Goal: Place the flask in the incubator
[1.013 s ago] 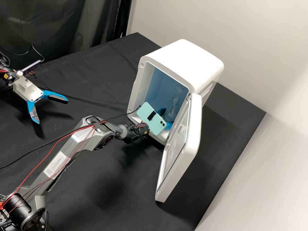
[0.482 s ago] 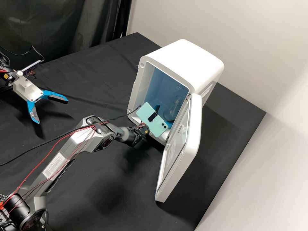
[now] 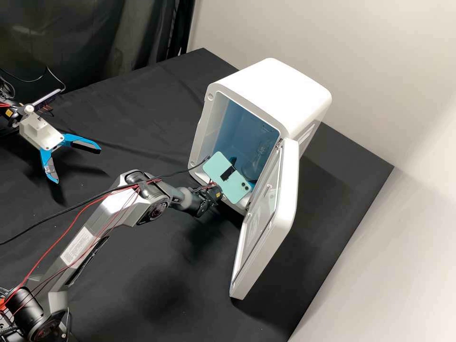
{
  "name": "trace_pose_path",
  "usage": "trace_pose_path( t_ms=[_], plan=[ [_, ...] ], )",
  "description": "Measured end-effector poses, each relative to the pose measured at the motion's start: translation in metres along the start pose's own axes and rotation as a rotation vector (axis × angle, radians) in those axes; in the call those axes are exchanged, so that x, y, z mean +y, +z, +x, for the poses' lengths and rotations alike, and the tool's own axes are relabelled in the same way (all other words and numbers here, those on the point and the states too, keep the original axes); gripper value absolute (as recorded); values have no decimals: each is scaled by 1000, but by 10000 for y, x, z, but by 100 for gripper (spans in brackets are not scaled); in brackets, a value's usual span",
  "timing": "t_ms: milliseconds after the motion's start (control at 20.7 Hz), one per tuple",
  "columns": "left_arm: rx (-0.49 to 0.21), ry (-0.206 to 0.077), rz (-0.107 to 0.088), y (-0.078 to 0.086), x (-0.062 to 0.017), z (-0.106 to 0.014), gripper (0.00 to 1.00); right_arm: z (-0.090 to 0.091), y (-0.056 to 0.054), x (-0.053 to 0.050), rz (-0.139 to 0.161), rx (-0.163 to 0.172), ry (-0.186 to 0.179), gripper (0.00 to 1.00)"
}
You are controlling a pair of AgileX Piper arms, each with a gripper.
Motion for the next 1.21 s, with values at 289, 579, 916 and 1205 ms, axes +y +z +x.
trace_pose_path(
  t_ms=[289, 579, 916, 1205],
  plan=[
    [0, 0, 0, 0, 0, 0, 100, -21, -8, 0, 8, 0, -5, 100],
    [0, 0, 0, 0, 0, 0, 100, -21, -8, 0, 8, 0, -5, 100],
    [0, 0, 0, 0, 0, 0, 100, -25, 4, 27, 1, 2, -5, 100],
    [0, 0, 0, 0, 0, 0, 100, -118, -63, 100, 9, 5, 0, 100]
  ],
)
